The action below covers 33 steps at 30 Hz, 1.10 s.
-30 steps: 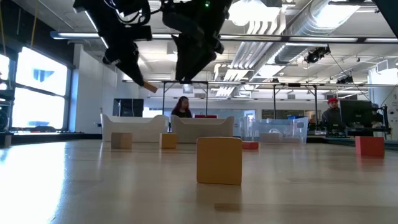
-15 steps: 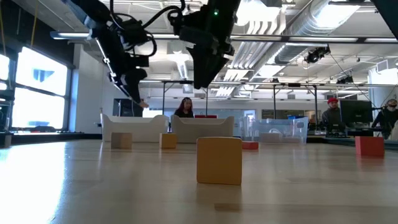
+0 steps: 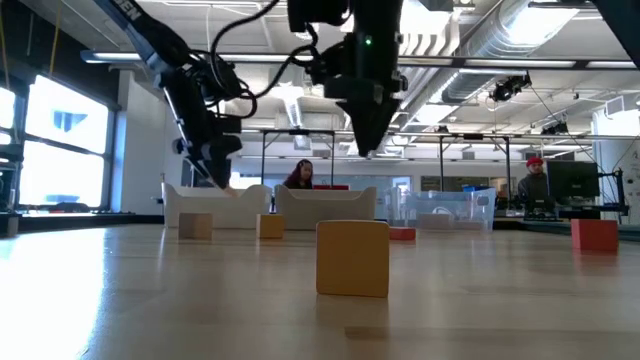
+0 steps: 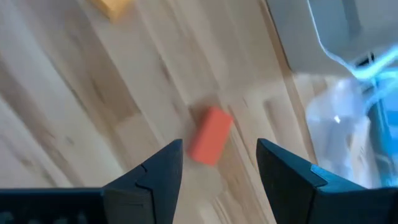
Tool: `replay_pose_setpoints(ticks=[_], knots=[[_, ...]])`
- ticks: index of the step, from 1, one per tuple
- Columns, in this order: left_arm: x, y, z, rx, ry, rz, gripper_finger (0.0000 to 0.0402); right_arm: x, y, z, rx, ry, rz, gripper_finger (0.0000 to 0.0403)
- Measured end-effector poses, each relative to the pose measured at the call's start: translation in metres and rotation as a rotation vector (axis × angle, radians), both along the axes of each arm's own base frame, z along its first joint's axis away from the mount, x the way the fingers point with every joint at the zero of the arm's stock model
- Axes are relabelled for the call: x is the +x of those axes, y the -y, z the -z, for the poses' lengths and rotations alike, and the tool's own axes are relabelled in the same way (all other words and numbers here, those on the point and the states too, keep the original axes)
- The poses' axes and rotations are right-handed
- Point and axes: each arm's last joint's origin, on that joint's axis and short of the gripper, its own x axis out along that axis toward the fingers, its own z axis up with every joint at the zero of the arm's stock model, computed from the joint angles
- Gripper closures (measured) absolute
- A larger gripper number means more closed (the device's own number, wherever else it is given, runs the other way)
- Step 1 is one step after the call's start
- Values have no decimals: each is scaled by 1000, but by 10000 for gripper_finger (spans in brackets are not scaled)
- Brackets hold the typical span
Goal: Sort & place blocks by color
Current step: Put the yellow block into the white bin, then put the orange block into the gray bin
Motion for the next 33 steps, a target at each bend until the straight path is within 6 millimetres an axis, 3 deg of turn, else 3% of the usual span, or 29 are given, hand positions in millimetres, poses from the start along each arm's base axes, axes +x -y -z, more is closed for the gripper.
replay_pose_setpoints(ticks=[5,12,18,27,33], knots=[[-1,-1,1,-4,4,-19,268,-8,10,13,12,-73,44,212],[-1,-1,0,-3,6,-18,212,-18,17,31,27,-152,84,212],[-3,2,-1,-31,3,-43,169,-22,17,36,59,-190,86,212],[-1,6,-29,-146,-73,-40,167,-24,33,35,66,-216,100,212],[4,22,-37,-170,-99,6,165,-32,45,34,72,-291,117,212]])
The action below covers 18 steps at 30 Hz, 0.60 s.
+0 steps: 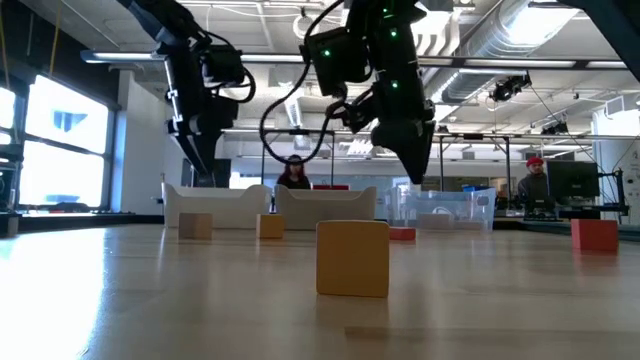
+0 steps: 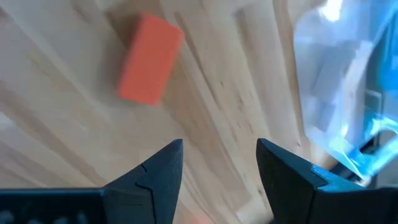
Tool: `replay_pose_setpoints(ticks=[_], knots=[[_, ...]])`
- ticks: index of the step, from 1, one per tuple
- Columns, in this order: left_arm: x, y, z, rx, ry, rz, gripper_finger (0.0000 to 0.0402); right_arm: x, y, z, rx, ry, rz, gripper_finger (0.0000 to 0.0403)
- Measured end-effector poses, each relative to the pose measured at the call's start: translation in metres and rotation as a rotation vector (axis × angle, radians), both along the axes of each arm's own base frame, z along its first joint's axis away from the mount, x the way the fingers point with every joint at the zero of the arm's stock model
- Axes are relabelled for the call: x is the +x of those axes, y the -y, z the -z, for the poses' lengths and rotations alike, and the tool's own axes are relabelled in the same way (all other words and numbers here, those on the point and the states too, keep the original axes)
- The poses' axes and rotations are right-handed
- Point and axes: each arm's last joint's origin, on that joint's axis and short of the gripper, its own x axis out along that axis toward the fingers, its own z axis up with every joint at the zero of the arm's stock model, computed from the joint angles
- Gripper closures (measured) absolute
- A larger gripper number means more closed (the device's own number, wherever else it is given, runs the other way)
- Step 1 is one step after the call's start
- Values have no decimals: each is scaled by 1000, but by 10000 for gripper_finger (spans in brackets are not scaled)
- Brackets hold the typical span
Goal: Sort & place blocks by color
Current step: Put the orange block into the gray bin
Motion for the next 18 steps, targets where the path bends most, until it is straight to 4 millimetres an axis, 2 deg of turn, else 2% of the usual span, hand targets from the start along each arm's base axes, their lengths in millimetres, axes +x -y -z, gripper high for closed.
replay_pose_setpoints(ticks=[12,15,18], knots=[[-3,34,-30,39,35,79,167,-12,16,-2,-34,-111,33,213],[-7,42,-38,44,38,91,167,-26,17,2,-32,-143,47,217],[-11,50,-46,68,61,97,167,-48,15,3,-44,-158,97,222]])
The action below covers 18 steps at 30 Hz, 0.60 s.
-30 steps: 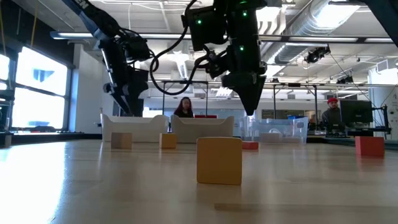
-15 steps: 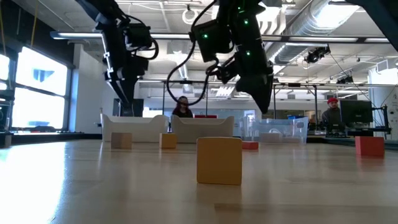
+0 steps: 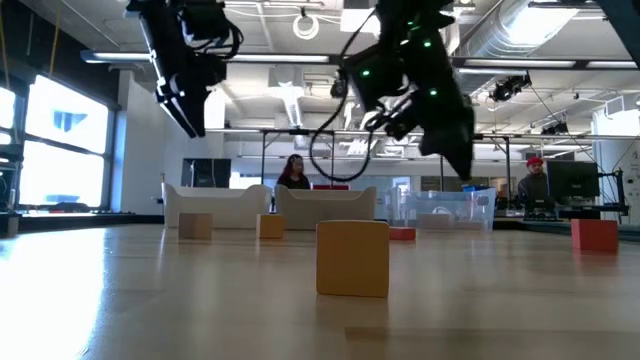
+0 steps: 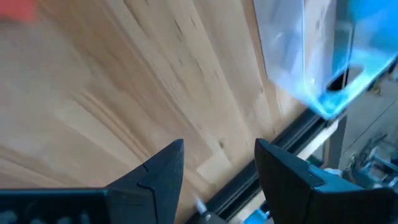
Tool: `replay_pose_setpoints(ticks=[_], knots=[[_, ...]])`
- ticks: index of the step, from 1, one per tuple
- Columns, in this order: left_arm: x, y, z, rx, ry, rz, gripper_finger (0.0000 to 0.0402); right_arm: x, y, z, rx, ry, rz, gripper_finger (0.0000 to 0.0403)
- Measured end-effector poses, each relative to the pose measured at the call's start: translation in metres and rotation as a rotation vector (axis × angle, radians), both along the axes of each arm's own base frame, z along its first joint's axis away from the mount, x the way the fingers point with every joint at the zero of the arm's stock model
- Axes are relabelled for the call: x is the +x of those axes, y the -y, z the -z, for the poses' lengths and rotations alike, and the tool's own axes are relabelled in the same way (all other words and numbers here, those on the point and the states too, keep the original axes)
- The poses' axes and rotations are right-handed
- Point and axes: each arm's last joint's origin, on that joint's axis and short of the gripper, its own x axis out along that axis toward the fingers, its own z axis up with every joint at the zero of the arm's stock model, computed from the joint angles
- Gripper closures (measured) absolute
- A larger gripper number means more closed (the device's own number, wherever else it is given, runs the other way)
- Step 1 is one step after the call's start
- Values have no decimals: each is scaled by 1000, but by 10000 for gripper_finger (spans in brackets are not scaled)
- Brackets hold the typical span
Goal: Sort & place blocks by color
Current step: Put the orange block into the gray bin
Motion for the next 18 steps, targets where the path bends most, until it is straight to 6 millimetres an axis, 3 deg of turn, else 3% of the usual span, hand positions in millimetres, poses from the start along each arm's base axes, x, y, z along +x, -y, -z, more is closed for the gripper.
replay_pose_setpoints(ticks=[10,18], knots=[[-3,12,-13,47,52,26,167,-64,-19,-18,103,230,173,229],[-2,12,-13,41,59,23,167,-94,-39,-28,199,415,150,222]])
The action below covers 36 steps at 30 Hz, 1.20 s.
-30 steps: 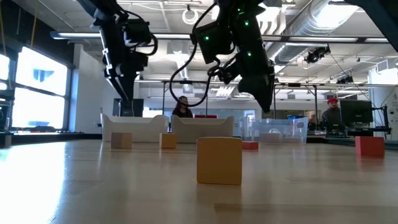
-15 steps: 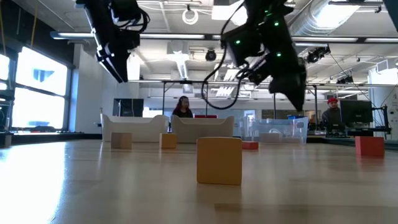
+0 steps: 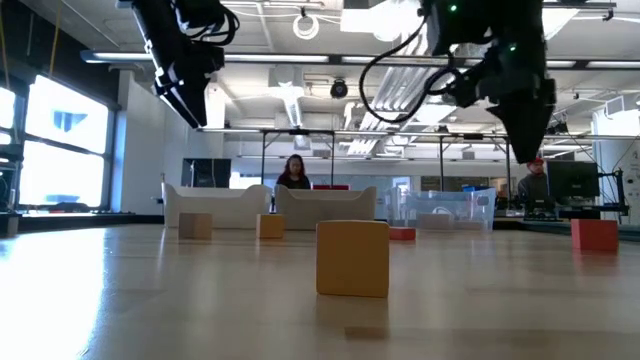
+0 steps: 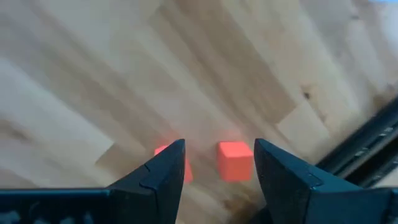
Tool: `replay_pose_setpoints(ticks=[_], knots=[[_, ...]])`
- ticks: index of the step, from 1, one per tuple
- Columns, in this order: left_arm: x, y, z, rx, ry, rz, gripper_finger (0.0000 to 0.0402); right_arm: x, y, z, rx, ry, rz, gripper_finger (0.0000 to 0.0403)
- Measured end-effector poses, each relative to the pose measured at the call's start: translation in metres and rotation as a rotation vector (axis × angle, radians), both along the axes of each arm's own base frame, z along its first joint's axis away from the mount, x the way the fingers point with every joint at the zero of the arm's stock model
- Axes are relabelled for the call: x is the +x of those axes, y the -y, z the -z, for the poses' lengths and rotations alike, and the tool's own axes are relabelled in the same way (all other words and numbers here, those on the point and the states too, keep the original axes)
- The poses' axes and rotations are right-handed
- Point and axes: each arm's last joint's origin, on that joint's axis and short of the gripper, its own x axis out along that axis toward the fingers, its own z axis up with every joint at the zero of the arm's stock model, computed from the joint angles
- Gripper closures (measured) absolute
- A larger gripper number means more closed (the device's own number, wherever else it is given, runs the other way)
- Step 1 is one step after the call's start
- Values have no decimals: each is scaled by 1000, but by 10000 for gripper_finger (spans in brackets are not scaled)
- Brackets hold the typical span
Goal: Sort & place blocks by color
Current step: Put the orange block into the gray bin
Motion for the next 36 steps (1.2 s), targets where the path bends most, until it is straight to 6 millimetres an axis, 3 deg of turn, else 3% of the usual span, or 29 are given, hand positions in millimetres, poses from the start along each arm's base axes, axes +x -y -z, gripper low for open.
replay_pose_setpoints(ticks=[5,11,21,31,36], knots=[[0,0,0,-4,6,-13,167,-10,-15,6,53,-6,-46,194],[0,0,0,-5,8,-16,167,-15,-34,33,134,-9,-115,170],[0,0,0,-7,9,-14,167,-25,-48,57,138,-17,-112,169],[0,0,0,-7,9,-14,167,-30,-48,79,99,29,-119,170],[0,0,0,-7,7,-12,167,-34,-47,82,93,15,-116,203]])
